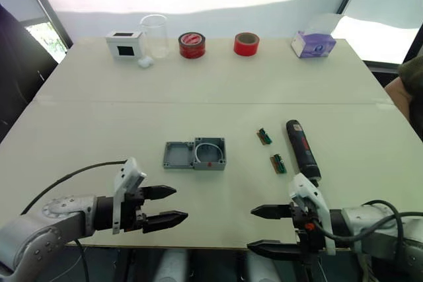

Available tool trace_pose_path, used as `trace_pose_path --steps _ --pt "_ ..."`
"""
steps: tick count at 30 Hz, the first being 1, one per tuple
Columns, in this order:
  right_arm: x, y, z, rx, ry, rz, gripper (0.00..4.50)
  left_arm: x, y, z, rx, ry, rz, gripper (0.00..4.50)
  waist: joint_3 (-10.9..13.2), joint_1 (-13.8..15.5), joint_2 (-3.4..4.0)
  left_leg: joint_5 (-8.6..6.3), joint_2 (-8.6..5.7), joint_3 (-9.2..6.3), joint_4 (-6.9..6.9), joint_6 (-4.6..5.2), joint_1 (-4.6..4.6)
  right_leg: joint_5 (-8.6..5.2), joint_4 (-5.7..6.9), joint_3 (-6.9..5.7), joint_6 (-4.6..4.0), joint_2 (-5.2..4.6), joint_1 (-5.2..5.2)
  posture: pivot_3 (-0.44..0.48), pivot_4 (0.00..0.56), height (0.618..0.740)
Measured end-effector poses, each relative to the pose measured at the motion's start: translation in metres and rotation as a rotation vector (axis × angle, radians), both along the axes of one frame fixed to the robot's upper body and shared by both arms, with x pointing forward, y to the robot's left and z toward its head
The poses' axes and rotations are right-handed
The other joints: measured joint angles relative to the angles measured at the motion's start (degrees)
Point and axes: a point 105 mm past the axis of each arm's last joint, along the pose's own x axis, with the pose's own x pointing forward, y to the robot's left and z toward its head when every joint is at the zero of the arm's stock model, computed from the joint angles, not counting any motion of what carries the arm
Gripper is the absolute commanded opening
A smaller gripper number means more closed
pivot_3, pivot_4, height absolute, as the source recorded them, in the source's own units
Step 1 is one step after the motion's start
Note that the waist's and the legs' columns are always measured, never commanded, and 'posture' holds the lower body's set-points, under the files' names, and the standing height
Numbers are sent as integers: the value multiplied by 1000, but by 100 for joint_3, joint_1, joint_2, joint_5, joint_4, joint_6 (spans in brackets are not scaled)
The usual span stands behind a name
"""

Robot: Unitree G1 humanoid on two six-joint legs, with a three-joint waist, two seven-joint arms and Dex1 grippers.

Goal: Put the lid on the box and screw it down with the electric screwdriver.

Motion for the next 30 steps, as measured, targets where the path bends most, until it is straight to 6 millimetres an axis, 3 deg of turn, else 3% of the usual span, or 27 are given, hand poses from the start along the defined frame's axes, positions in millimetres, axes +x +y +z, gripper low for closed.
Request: trace_pose_path --steps 9,21,24,25,28,30 --pt "3 0 0 -11 -18 1 4500 2 1 -1 4 1 19 4385 0 1 -1 0 0 0 6 0 3 0 5 -1 0 1 4 0 150 740" --pt "17 15 19 34 -72 -18 4500 16 6 3 56 -53 51 4385 -1 5 -1 2 0 0 8 -3 5 0 14 -1 0 2 3 0 150 740" --pt "32 19 36 83 -117 -36 4500 47 13 29 101 -168 80 4385 3 16 -7 3 -1 -10 43 -4 0 -1 46 -11 -1 6 2 0 150 740" --pt "41 21 48 132 -138 -63 4500 63 16 50 117 -234 78 4385 4 17 -12 3 -1 -14 53 -3 0 0 53 -14 -1 8 5 0 150 740" --pt "57 23 65 202 -156 -127 4500 83 14 86 221 -353 4 4385 3 -3 -15 0 -10 -10 53 1 -1 0 52 -15 0 25 6 0 150 740" --pt "65 23 69 189 -172 -156 4500 87 12 85 368 -393 -103 4385 2 -13 -8 0 -22 -5 50 5 -1 2 54 -9 5 23 3 0 150 740"
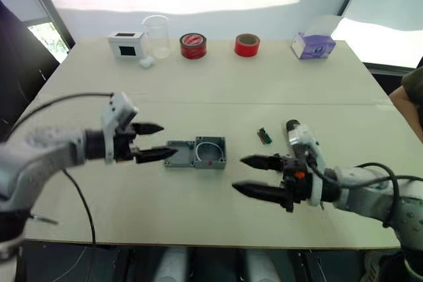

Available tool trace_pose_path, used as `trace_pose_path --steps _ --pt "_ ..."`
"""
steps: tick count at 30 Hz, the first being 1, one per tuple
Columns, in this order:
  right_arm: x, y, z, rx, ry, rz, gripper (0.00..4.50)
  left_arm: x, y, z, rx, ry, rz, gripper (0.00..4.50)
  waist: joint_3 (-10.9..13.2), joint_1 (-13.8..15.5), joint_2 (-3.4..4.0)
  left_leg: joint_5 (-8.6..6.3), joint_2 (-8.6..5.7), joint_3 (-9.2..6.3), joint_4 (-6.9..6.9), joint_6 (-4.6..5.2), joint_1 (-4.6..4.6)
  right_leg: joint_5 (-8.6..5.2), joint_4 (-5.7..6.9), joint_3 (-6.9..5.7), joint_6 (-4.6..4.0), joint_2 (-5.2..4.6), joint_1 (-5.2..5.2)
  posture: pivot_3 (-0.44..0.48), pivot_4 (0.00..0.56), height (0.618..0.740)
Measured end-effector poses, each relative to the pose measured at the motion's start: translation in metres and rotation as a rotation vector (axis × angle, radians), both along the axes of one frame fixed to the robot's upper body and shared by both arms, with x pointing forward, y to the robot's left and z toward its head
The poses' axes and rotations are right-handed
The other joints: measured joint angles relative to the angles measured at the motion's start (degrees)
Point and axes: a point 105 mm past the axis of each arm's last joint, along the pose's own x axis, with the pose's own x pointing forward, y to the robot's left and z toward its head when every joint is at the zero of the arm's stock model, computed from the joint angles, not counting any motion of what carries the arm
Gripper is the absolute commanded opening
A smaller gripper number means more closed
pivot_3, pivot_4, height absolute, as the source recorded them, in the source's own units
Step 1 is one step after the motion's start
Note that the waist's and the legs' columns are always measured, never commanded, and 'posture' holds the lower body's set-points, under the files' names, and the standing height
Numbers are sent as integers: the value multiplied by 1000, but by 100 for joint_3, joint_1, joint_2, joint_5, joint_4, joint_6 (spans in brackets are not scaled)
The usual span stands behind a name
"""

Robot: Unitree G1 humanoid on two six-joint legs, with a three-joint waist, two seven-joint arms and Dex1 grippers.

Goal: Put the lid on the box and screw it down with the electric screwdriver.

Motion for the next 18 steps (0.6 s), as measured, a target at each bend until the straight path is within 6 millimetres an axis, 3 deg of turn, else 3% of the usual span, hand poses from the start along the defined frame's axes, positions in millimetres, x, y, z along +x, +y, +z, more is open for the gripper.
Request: trace_pose_path --steps 3,9,12,14,18 --pt "8 1 -2 -59 -35 -32 4500 13 -17 -11 144 -37 -174 4385 2 12 -2 0 -4 5 1 4 -7 8 4 3 18 0 -9 0 150 740" --pt "20 1 -19 -199 -102 -79 4500 27 -61 -11 230 -59 -389 4385 8 2 -13 -7 -7 2 23 19 -15 5 9 4 28 3 -2 0 150 740" --pt "21 -1 -26 -226 -106 -96 4500 27 -79 -24 275 -38 -453 4385 8 2 -14 -8 -7 0 24 20 -15 -1 15 5 40 3 -5 0 150 740" --pt "15 -1 -32 -212 -89 -102 4500 26 -90 -51 358 14 -487 4385 13 -24 -19 -8 -5 -2 24 21 -17 -3 24 9 44 4 -13 0 150 740" --pt "9 -8 -40 -214 -78 -139 4500 27 -109 -60 368 9 -507 4385 13 -2 -19 -8 -5 -4 30 21 -15 -3 27 9 45 4 -9 0 150 740"
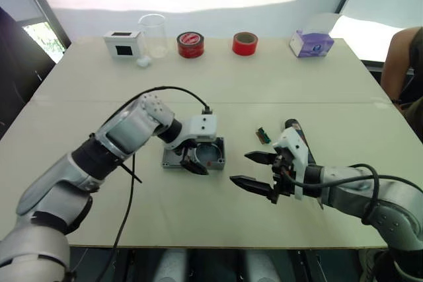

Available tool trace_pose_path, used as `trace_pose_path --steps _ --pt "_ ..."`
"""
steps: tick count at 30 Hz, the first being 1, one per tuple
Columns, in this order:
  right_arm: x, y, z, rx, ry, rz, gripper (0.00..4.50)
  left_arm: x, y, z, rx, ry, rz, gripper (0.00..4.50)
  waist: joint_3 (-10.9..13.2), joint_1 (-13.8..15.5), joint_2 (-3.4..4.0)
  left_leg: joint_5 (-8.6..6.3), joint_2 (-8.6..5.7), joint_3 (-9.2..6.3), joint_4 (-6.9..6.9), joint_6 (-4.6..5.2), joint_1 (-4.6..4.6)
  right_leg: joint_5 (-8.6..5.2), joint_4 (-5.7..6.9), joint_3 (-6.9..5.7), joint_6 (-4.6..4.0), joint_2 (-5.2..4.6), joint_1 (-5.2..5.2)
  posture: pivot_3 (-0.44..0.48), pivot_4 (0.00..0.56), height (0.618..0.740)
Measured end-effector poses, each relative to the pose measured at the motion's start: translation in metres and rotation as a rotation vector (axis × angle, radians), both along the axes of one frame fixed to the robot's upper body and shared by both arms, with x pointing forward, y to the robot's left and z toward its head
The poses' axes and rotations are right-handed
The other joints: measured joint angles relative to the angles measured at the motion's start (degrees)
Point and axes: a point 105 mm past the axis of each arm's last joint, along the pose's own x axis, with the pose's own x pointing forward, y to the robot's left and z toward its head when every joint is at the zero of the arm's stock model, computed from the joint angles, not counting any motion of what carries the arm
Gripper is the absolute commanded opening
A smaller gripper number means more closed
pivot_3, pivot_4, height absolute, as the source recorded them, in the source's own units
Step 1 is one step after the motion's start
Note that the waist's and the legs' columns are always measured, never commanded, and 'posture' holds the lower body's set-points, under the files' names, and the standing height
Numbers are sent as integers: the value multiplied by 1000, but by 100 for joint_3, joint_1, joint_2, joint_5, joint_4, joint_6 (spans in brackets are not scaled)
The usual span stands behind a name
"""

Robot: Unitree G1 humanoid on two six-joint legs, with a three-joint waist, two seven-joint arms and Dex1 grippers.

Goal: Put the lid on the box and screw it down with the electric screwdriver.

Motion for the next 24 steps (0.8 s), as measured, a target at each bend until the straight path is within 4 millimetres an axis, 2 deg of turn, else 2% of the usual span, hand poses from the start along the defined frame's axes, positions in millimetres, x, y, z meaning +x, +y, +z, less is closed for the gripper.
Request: trace_pose_path --steps 2,4,6,7,9,14,24 --pt "0 0 0 6 -10 -8 4500 1 -1 -3 9 3 3 4385 0 1 0 0 0 0 0 0 1 0 1 0 0 0 0 0 150 740" --pt "-2 3 0 18 -17 -11 4500 3 -2 -6 23 10 14 3873 0 1 0 0 0 -1 0 0 2 0 2 0 0 1 0 0 150 740" --pt "-4 4 -1 29 -15 -16 4500 2 -4 -11 37 22 13 3227 0 1 0 0 0 -1 0 0 2 0 2 0 1 0 0 0 150 740" --pt "-4 5 -1 37 -16 -17 4500 2 -4 -14 54 19 5 2681 0 1 0 0 -1 -1 0 0 1 0 2 0 1 0 0 0 150 740" --pt "-4 6 0 41 -21 -17 4500 2 -3 -17 76 10 -7 1906 0 4 0 0 -1 -2 1 0 2 0 3 0 1 0 0 0 150 740" --pt "-3 6 0 52 -26 -26 4500 1 -3 -17 87 -2 -31 19 0 9 0 0 -1 -2 1 0 2 0 4 0 1 -1 0 0 150 740" --pt "-3 6 0 60 -20 -32 4500 3 -2 -13 67 -6 -51 19 -2 11 1 0 -1 -5 2 0 5 0 4 -1 0 -1 5 0 150 740"
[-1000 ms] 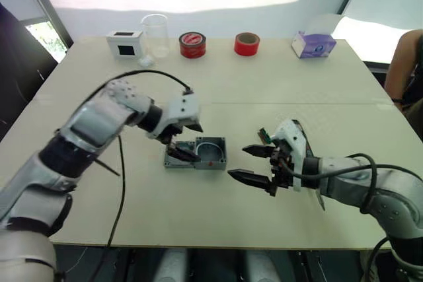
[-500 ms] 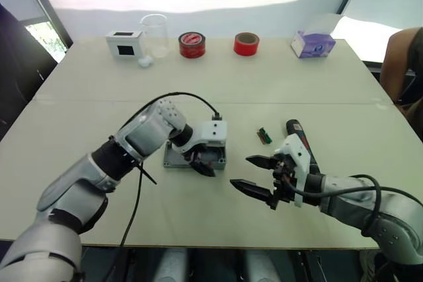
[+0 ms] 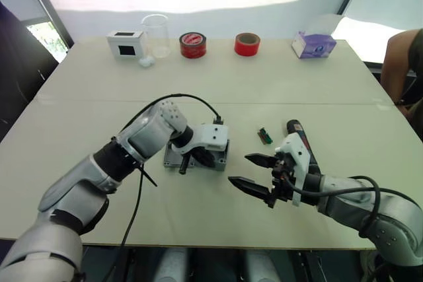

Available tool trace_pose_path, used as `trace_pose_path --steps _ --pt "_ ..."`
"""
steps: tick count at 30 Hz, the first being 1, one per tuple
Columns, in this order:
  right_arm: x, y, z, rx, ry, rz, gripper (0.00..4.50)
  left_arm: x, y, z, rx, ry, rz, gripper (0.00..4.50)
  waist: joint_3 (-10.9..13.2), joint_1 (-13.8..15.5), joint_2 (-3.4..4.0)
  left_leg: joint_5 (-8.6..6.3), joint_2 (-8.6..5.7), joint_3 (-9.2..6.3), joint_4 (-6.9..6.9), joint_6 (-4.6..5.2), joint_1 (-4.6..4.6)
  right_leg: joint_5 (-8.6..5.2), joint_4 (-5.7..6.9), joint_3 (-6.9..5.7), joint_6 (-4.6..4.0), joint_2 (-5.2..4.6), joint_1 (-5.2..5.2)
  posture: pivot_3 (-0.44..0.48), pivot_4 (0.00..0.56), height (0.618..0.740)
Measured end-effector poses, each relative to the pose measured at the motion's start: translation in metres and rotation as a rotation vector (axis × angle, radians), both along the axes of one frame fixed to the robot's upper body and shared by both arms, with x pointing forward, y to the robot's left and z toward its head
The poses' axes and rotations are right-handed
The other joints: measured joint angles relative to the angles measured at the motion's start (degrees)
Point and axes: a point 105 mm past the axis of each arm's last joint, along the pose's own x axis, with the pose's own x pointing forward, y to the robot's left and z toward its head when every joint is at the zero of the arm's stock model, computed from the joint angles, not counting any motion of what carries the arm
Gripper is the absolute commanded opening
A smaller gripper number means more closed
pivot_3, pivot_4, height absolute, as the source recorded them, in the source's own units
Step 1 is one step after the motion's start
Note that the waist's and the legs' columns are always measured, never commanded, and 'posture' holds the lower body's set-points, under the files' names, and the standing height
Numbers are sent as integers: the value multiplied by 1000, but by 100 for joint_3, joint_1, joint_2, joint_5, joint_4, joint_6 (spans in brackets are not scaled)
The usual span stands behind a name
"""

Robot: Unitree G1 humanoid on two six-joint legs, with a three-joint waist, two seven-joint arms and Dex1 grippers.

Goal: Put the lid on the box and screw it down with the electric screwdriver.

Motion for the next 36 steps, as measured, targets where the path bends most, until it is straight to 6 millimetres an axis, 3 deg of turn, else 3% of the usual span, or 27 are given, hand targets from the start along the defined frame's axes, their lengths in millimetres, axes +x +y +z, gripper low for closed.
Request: trace_pose_path --steps 5,9,17,26,29,35,36 --pt "0 -8 2 -24 1 1 4500 11 -9 18 -54 -78 -135 19 2 2 -4 0 -3 1 4 0 -3 0 0 -2 0 -4 -1 0 150 740" --pt "2 -13 3 -27 0 -8 4500 6 -24 29 -102 -108 -278 19 2 5 -3 0 -3 1 3 0 -3 0 -1 -2 0 -4 0 0 150 740" --pt "-1 -19 3 -12 20 -60 4500 -5 -23 14 -61 -106 -518 19 2 -2 -3 0 -2 1 3 0 -3 0 0 -1 0 -5 -2 0 150 740" --pt "-6 -15 4 15 41 -73 4500 -6 -13 -9 40 -110 -604 19 2 -2 -3 -1 -2 1 3 1 -3 0 3 -1 1 -5 -2 0 150 740" --pt "-10 -13 5 17 49 -55 4500 -4 -12 -11 46 -118 -611 884 2 1 -3 -1 -3 1 5 1 -3 1 3 -2 1 -5 -1 0 150 740" --pt "-18 -14 3 -23 89 0 4500 -2 -7 -10 52 -114 -587 3171 2 1 -4 -1 -3 0 5 2 -2 1 4 -2 1 -5 -1 0 150 740" --pt "-19 -15 3 -29 90 5 4500 -1 -7 -9 47 -117 -581 3171 2 1 -4 -1 -3 0 5 2 -3 1 4 -2 1 -5 -1 0 150 740"
